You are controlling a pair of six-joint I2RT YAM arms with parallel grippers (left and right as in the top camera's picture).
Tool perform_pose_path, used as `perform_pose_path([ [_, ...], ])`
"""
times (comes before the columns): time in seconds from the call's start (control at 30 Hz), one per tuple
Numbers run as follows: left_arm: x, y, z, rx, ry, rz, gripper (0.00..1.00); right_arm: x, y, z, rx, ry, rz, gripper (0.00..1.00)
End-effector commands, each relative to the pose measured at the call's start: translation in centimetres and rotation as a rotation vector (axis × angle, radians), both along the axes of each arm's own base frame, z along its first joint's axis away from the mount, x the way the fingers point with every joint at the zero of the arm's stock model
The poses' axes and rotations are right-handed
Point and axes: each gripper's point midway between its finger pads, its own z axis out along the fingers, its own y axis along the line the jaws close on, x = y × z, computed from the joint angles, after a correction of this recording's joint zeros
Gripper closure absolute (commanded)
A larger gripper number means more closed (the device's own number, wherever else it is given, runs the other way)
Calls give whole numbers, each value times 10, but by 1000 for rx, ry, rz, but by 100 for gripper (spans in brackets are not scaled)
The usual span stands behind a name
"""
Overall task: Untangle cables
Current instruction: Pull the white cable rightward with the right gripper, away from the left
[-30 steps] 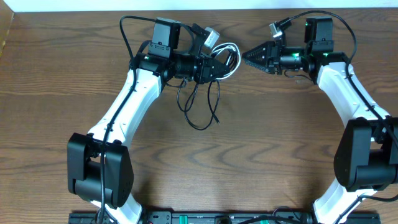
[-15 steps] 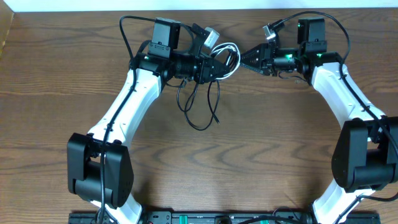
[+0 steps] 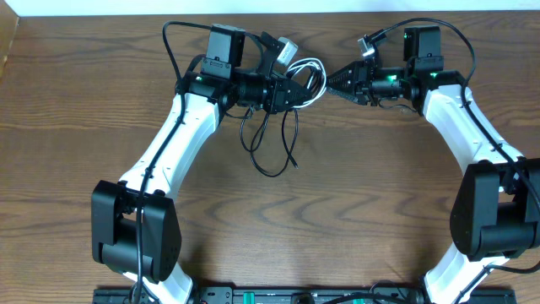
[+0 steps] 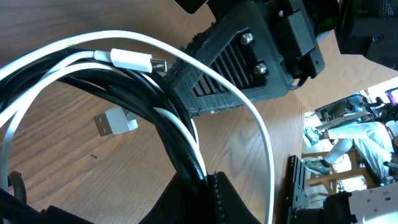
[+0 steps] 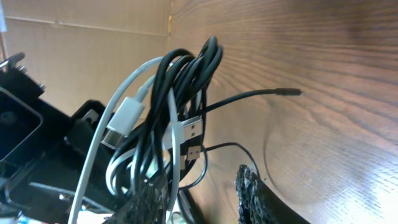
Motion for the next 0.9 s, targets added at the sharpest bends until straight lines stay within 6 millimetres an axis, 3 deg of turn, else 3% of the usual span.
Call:
perform_pose_path([
  [0.0, -4, 0, 6, -16, -24, -23, 92, 3, 1, -5, -40, -11, -18, 68],
  [0.17, -4, 0, 6, -16, -24, -23, 92, 2, 14, -11, -83, -12, -24, 68],
  [0.4, -4, 0, 6, -16, -24, -23, 92, 0, 35, -4, -57, -23, -5, 71],
  [0.5, -4, 0, 6, -16, -24, -23, 92, 5, 38, -7, -92, -45, -30, 87],
  [0.57, -4, 0, 6, -16, -24, -23, 92, 6, 37, -15, -134, -31, -58, 99],
  [0.67, -3, 1, 5, -7, -26, -14, 92, 6, 29, -28, -200, 2, -94, 99],
  [0.87, 22, 24, -26, 183, 10, 188, 92, 1, 0, -63, -422, -17, -105, 99],
])
